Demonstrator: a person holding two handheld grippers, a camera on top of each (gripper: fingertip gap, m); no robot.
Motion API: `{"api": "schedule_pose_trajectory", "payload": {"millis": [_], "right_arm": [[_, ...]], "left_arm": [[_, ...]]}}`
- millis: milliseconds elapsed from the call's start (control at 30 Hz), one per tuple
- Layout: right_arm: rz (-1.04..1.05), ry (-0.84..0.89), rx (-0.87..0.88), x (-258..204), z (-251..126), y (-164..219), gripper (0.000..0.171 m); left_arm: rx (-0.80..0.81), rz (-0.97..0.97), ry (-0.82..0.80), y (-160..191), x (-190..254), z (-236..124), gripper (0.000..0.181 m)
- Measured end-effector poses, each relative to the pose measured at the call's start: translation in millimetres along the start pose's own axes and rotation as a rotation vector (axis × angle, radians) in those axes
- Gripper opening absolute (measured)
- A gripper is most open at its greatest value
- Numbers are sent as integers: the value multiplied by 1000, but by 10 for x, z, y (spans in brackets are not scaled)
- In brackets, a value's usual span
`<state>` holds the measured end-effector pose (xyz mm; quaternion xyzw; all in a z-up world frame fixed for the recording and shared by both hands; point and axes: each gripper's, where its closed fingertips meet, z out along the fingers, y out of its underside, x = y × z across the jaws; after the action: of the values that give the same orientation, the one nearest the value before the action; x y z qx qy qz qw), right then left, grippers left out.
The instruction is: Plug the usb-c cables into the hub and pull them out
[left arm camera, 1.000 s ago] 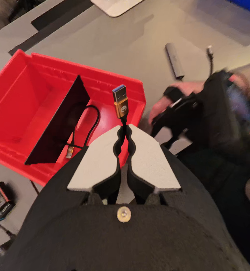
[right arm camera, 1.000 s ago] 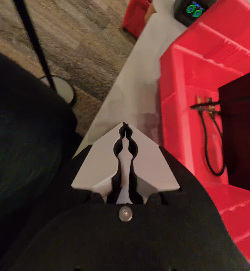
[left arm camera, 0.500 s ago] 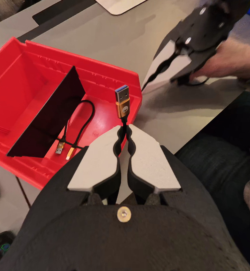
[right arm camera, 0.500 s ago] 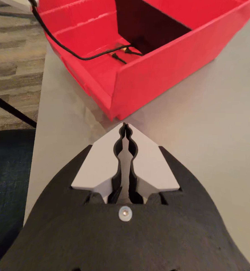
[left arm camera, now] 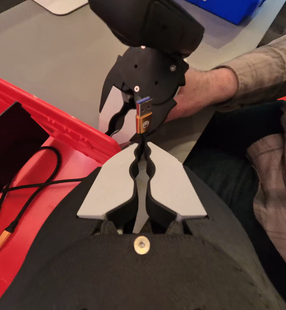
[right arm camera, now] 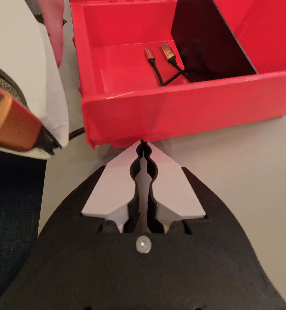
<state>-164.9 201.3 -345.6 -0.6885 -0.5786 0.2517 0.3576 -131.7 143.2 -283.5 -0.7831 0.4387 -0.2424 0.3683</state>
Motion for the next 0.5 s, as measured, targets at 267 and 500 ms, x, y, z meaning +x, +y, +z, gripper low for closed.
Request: {"api": "schedule_pose_trajectory", "payload": {"millis": [267,500], "right_arm": [[-36,12,1,-18,-3,2,0],[-46,-20,76,-85,-122,-116,0]], "left_arm": [[-81,-75,-96,338,-21,-396,4],[-39,-201,-100,494,-164,-592,4]]}}
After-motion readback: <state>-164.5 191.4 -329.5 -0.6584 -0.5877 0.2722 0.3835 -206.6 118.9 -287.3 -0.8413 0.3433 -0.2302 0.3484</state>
